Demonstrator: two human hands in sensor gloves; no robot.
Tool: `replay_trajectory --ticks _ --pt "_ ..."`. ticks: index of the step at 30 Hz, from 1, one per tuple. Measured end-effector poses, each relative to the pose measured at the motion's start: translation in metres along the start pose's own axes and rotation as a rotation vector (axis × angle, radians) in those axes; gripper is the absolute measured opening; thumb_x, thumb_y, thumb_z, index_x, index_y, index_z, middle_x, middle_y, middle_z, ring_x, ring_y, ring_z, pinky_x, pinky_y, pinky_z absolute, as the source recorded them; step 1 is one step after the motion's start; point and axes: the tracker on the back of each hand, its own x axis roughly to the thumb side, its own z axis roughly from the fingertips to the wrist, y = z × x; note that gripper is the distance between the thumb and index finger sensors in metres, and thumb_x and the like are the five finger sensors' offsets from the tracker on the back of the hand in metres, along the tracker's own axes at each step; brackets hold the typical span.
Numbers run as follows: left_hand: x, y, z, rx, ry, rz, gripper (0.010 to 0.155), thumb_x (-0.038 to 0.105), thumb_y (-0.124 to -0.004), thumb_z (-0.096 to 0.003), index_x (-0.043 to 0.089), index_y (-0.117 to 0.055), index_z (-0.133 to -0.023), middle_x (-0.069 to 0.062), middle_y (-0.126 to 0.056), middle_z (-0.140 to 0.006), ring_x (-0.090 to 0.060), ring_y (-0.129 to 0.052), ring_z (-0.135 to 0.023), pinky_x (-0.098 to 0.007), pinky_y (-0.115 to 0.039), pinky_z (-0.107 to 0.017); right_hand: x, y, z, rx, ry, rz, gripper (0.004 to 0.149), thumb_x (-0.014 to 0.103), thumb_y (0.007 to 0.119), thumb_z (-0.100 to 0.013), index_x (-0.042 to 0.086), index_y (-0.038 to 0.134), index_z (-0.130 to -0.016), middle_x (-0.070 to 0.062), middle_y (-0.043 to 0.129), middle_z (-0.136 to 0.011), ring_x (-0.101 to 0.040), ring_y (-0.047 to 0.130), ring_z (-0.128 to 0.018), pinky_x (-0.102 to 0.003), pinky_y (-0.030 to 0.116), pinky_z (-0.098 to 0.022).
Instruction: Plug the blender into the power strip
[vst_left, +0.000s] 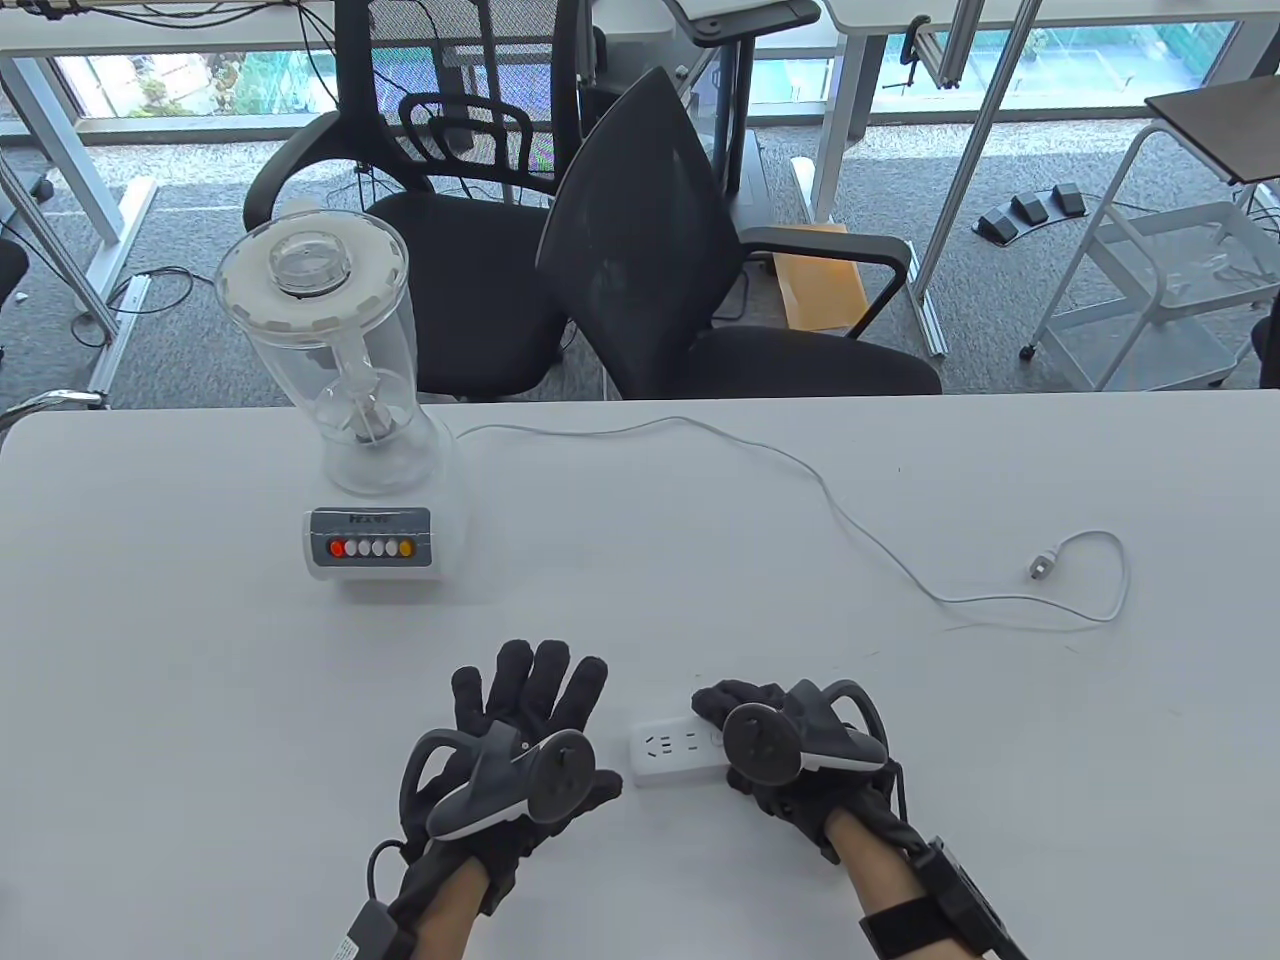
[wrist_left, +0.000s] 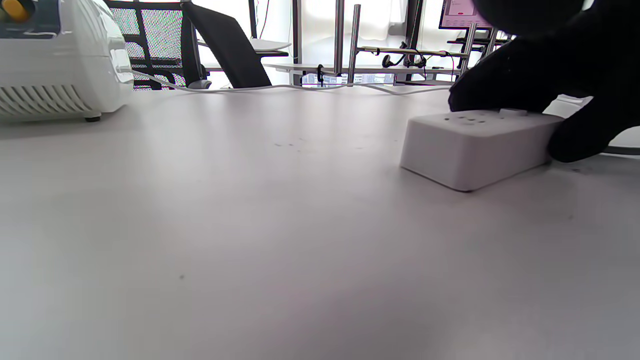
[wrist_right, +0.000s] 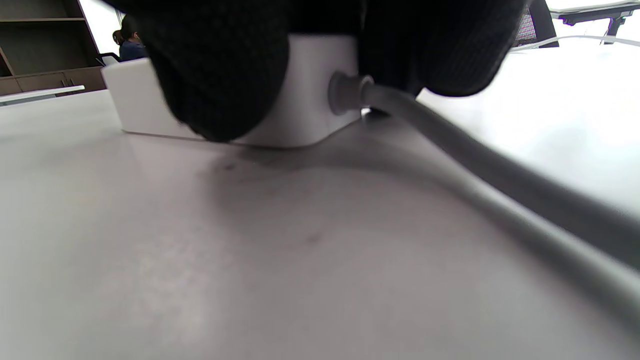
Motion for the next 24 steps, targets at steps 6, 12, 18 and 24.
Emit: replay_trajectory --ticks 6,12,18,24 --pt "0.0003 0.0001 0.0002 -0.001 -0.001 -0.003 0.100 0.072 -0.059 -0.0437 0.028 0.001 -0.111 -0.019 -0.015 -0.125 -0.055 -0.018 -0.115 -0.081 -0.027 -0.072 0.0023 0.0005 -0.0004 0.014 -0.010 0.019 0.084 0.027 0.089 -0.038 0.016 0.046 -0.110 -0.015 0.057 -0.112 -0.043 0.076 -0.091 -0.060 0.069 -0.061" --pt "0.0009 -0.0001 0.0002 -0.006 -0.002 -0.004 0.100 0.072 -0.059 -0.0438 0.028 0.001 -0.111 -0.019 -0.015 -0.125 -0.055 -0.019 -0.114 -0.081 -0.027 -0.072 0.0030 0.0018 -0.0007 0.025 -0.012 0.017 0.084 0.028 0.089 -0.039 0.017 0.045 -0.110 -0.016 0.058 -0.111 -0.042 0.075 -0.092 -0.060 0.069 -0.061" --pt "0.0000 0.0002 0.0004 -0.009 0.003 -0.004 0.100 0.072 -0.059 -0.0437 0.028 0.001 -0.111 -0.020 -0.015 -0.125 -0.055 -0.019 -0.114 -0.081 -0.027 -0.072 0.0054 0.0029 0.0005 0.062 -0.021 0.043 0.089 0.029 0.089 -0.040 0.024 0.036 -0.110 -0.020 0.043 -0.116 -0.046 0.069 -0.097 -0.064 0.066 -0.061" --pt "-0.0019 0.0008 0.0007 -0.014 0.010 0.001 0.100 0.072 -0.059 -0.0439 0.027 0.000 -0.111 -0.020 -0.015 -0.125 -0.055 -0.019 -0.114 -0.081 -0.027 -0.071 0.0020 -0.0041 0.0025 0.042 -0.021 -0.035 0.096 0.044 0.087 -0.039 0.021 0.029 -0.112 -0.025 0.033 -0.117 -0.053 0.059 -0.099 -0.067 0.062 -0.061"
